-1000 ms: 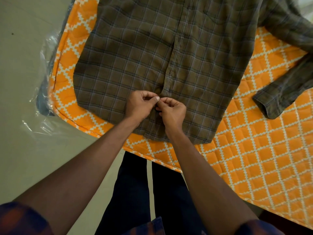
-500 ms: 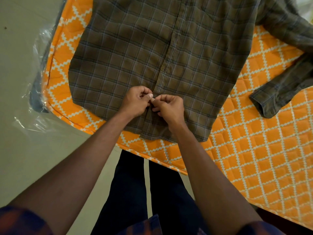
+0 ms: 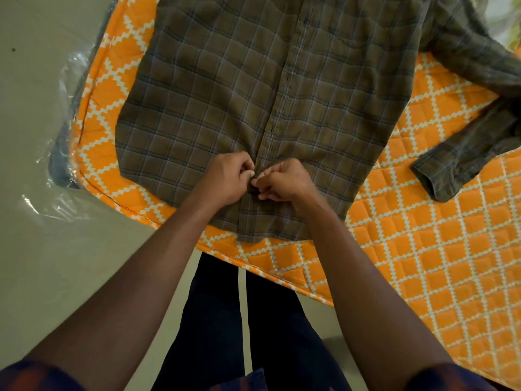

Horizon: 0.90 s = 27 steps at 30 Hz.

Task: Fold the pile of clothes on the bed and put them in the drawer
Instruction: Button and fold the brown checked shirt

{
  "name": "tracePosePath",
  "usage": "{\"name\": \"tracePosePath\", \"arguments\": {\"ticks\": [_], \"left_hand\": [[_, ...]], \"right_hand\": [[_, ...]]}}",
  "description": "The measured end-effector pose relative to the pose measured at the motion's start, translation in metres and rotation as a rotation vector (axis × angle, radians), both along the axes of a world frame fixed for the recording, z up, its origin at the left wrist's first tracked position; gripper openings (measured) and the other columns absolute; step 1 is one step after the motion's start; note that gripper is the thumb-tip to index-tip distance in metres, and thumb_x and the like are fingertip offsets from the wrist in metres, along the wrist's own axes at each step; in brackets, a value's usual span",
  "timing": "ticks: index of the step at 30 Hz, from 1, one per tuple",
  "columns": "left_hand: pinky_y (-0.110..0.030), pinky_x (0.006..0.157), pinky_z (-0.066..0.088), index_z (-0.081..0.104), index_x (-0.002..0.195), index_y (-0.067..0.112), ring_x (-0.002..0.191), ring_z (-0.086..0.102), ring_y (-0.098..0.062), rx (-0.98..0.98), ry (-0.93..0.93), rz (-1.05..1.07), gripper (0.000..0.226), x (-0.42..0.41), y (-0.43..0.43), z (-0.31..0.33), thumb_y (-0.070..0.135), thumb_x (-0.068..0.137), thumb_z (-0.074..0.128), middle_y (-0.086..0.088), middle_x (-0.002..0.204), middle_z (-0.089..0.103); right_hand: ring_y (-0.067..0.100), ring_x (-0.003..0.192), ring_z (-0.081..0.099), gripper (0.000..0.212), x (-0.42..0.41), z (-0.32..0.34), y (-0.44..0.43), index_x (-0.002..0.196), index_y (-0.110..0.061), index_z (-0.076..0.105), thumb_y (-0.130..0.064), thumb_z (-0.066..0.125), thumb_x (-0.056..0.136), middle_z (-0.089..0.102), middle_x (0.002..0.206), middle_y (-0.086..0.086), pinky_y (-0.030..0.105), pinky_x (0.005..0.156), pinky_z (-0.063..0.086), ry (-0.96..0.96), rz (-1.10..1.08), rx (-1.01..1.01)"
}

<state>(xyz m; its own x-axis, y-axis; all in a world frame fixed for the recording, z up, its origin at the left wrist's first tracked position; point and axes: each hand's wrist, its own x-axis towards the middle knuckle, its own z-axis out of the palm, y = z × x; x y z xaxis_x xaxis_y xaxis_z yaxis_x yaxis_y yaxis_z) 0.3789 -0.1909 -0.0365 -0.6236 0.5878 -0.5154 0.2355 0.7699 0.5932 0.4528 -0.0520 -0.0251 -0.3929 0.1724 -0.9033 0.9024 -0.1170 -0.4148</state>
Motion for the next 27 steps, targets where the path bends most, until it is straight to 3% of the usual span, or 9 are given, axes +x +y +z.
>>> {"name": "tracePosePath", "arguments": {"ticks": [3, 5, 8, 11, 15, 18, 21, 23, 27], "left_hand": [[-0.029, 0.067, 0.045, 0.065, 0.077, 0.025, 0.078, 0.063, -0.016, -0.21, -0.005, -0.18, 0.015, -0.028, 0.01, 0.013, 0.027, 0.089, 0.073, 0.008, 0.074, 0.061], [-0.03, 0.067, 0.045, 0.065, 0.076, 0.026, 0.078, 0.063, -0.014, -0.191, 0.046, -0.204, 0.016, -0.046, 0.019, 0.022, 0.029, 0.089, 0.073, 0.008, 0.075, 0.061], [-0.028, 0.075, 0.048, 0.07, 0.095, 0.021, 0.087, 0.063, -0.013, -0.031, 0.092, -0.154, 0.004, -0.064, 0.035, 0.029, 0.02, 0.092, 0.068, 0.006, 0.089, 0.064], [-0.023, 0.084, 0.047, 0.071, 0.11, 0.016, 0.099, 0.06, -0.009, 0.097, 0.092, -0.048, 0.02, -0.072, 0.051, 0.026, 0.009, 0.094, 0.061, 0.001, 0.107, 0.069], [-0.019, 0.086, 0.045, 0.071, 0.116, 0.013, 0.106, 0.063, -0.013, 0.069, 0.089, -0.012, 0.025, -0.073, 0.065, 0.012, 0.007, 0.094, 0.061, -0.002, 0.115, 0.069], [-0.019, 0.077, 0.05, 0.072, 0.109, 0.014, 0.088, 0.064, -0.008, 0.058, 0.03, 0.006, 0.02, -0.073, 0.068, 0.005, 0.007, 0.092, 0.064, 0.003, 0.096, 0.068], [-0.008, 0.065, 0.045, 0.071, 0.106, 0.013, 0.071, 0.057, 0.001, 0.071, 0.006, 0.039, 0.017, -0.07, 0.069, 0.002, 0.007, 0.091, 0.066, 0.005, 0.086, 0.064], [-0.008, 0.065, 0.043, 0.071, 0.109, 0.013, 0.072, 0.057, 0.0, 0.06, 0.015, 0.012, 0.019, -0.067, 0.069, 0.001, 0.009, 0.091, 0.068, 0.004, 0.09, 0.066], [-0.025, 0.08, 0.052, 0.071, 0.114, 0.012, 0.091, 0.062, -0.013, 0.049, 0.097, -0.157, 0.024, -0.062, 0.069, 0.001, 0.015, 0.091, 0.071, -0.003, 0.106, 0.066]], "right_hand": [[0.02, 0.071, 0.073, 0.023, -0.003, -0.001, 0.005, 0.069, -0.016, 0.073, -0.034, 0.078, 0.082, 0.074, 0.071, 0.001, 0.032, 0.066, 0.061, 0.003, 0.281, 0.431], [0.019, 0.072, 0.069, 0.026, -0.006, 0.009, 0.006, 0.069, -0.018, 0.072, -0.041, 0.076, 0.081, 0.07, 0.069, -0.006, 0.03, 0.066, 0.056, 0.117, 0.251, 0.683], [0.013, 0.075, 0.066, 0.023, -0.022, 0.021, 0.009, 0.081, -0.023, 0.068, -0.045, 0.074, 0.082, 0.067, 0.075, -0.01, 0.029, 0.066, 0.052, 0.261, 0.098, 0.839], [0.019, 0.083, 0.065, 0.035, -0.042, 0.015, 0.007, 0.099, -0.02, 0.062, -0.047, 0.074, 0.081, 0.066, 0.091, -0.005, 0.035, 0.07, 0.053, 0.276, 0.125, 0.848], [0.029, 0.091, 0.061, 0.036, -0.052, 0.002, 0.006, 0.109, -0.014, 0.053, -0.036, 0.07, 0.085, 0.058, 0.103, 0.004, 0.038, 0.071, 0.048, 0.205, 0.172, 0.806], [0.027, 0.082, 0.063, 0.025, -0.051, 0.001, 0.009, 0.096, -0.013, 0.058, -0.034, 0.063, 0.084, 0.063, 0.09, 0.003, 0.038, 0.069, 0.053, 0.183, 0.123, 0.806], [0.021, 0.069, 0.061, 0.016, -0.045, 0.0, 0.017, 0.075, -0.014, 0.059, -0.028, 0.061, 0.082, 0.062, 0.07, 0.0, 0.032, 0.06, 0.049, 0.174, 0.008, 0.758], [0.019, 0.063, 0.062, 0.02, -0.038, -0.003, 0.022, 0.066, -0.015, 0.062, -0.026, 0.062, 0.083, 0.063, 0.062, 0.001, 0.036, 0.059, 0.053, 0.173, -0.117, 0.69], [0.02, 0.065, 0.069, 0.021, -0.026, -0.016, 0.028, 0.066, -0.019, 0.069, -0.026, 0.072, 0.085, 0.068, 0.063, 0.0, 0.047, 0.064, 0.059, 0.196, -0.265, 0.541]]}}
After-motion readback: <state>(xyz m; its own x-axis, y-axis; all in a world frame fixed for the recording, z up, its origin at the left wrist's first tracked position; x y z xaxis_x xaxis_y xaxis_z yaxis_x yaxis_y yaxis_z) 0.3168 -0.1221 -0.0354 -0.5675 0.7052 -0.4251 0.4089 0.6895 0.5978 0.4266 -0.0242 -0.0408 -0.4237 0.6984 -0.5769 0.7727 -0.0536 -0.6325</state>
